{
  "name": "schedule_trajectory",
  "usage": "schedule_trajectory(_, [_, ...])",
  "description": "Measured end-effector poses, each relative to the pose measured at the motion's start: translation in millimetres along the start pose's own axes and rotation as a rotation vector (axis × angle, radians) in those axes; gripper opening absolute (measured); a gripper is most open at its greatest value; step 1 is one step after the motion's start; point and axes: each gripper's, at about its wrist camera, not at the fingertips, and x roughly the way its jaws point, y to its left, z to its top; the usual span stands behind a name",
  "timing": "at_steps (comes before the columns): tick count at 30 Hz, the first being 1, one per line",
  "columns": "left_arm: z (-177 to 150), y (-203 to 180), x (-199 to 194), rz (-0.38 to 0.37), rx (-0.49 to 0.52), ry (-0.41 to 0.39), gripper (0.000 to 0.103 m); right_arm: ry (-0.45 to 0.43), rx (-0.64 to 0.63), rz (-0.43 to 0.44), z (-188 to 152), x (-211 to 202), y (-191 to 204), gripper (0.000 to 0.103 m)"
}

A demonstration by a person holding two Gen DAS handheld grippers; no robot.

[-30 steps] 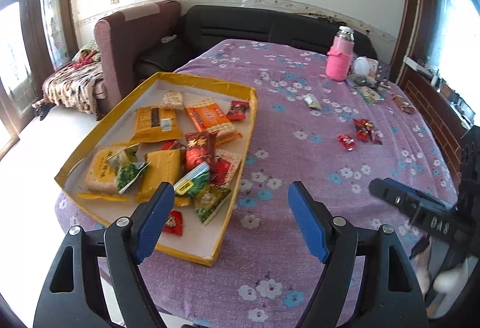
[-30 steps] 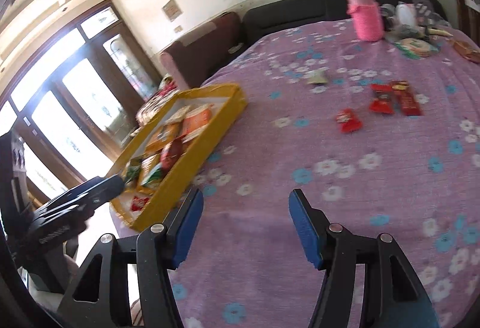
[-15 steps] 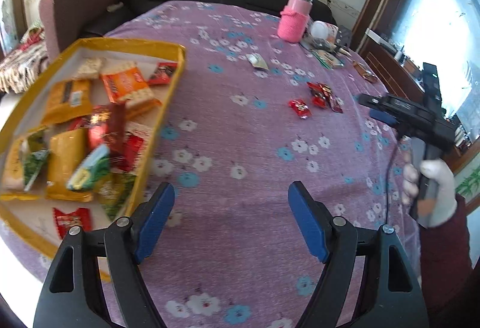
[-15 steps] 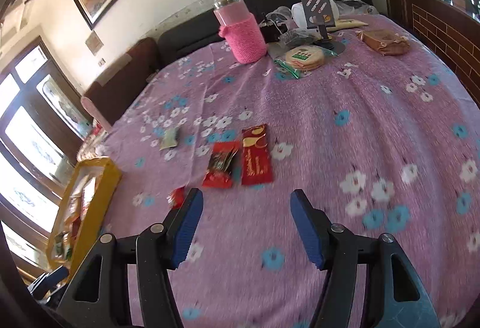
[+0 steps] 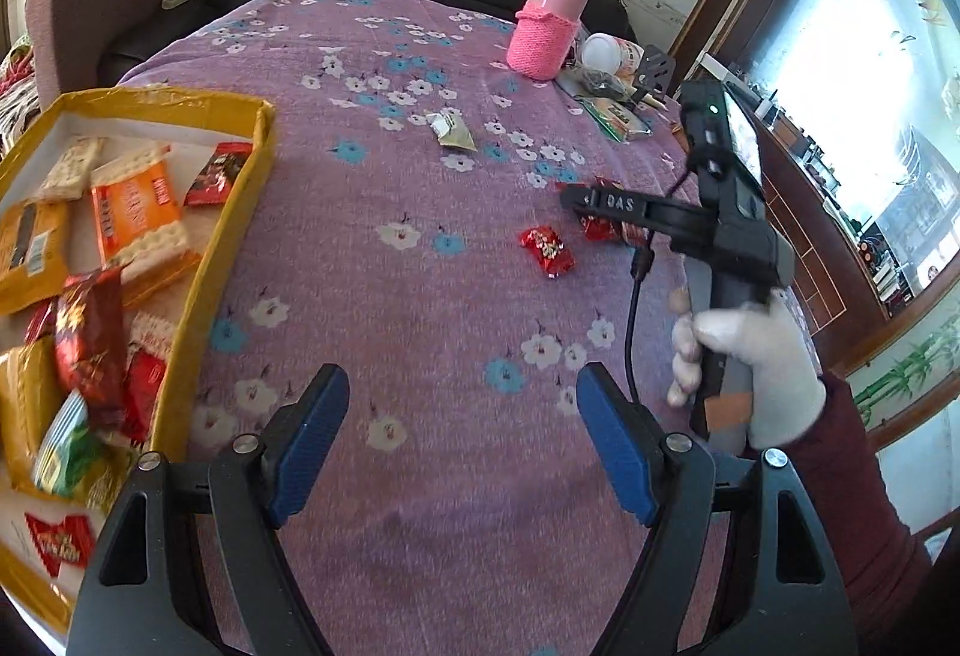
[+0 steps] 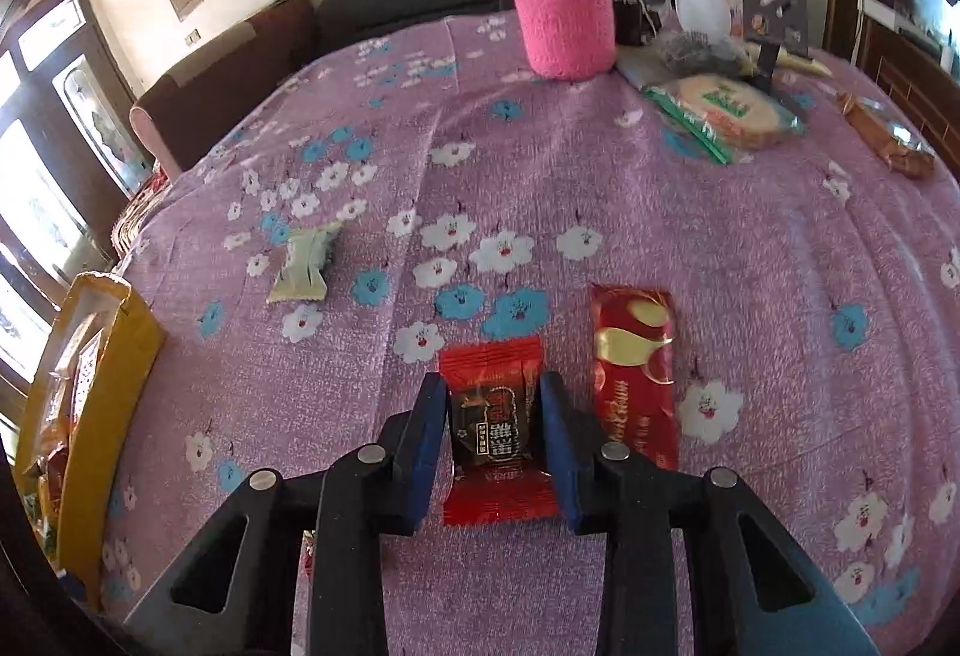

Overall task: Organize snacks
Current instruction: 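Grasp a red candy with the right gripper while the left grasps another red candy, then carry both red candies into the tray and release them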

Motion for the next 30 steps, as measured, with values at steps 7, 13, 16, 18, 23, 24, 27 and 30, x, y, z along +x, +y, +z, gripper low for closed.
schedule_trajectory(7, [25.7, -27.7, 45.9, 0.002, 0.069, 0.008, 0.078, -0.056, 0.121, 0.132, -11.0, -34.5, -31.4, 0.026])
schedule_trajectory(13, [37.4, -58.7, 99.9, 0.051, 0.178, 0.049, 0.078, -0.076, 0.24, 0.228, -23.4, -45.7, -61.8, 0.027])
schedule_trajectory(16, [44.4, -62.0, 114.2, 0.044, 0.157, 0.065, 0.078, -0.052, 0.264, 0.259, -22.6, -40.2, -67.7, 0.027])
schedule_trajectory(18, [50.1, -62.8, 119.3, 0.039, 0.15, 0.059, 0.078, -0.051, 0.261, 0.27, -21.6, -40.1, -67.5, 0.027])
schedule_trajectory(23, [55.6, -66.5, 125.2, 0.051, 0.159, 0.046, 0.032, -0.059, 0.242, 0.257, -21.2, -40.8, -63.9, 0.027])
schedule_trajectory(24, [54.0, -68.4, 124.8, 0.063, 0.177, 0.039, 0.027, -0.058, 0.243, 0.254, -21.2, -40.2, -64.2, 0.027])
schedule_trajectory(27, [47.1, -73.7, 122.4, 0.083, 0.228, 0.017, 0.023, -0.055, 0.252, 0.251, -22.4, -39.3, -66.4, 0.027])
schedule_trajectory(30, [45.6, -73.7, 115.3, 0.07, 0.236, 0.005, 0.019, -0.062, 0.248, 0.245, -22.9, -40.2, -66.7, 0.027])
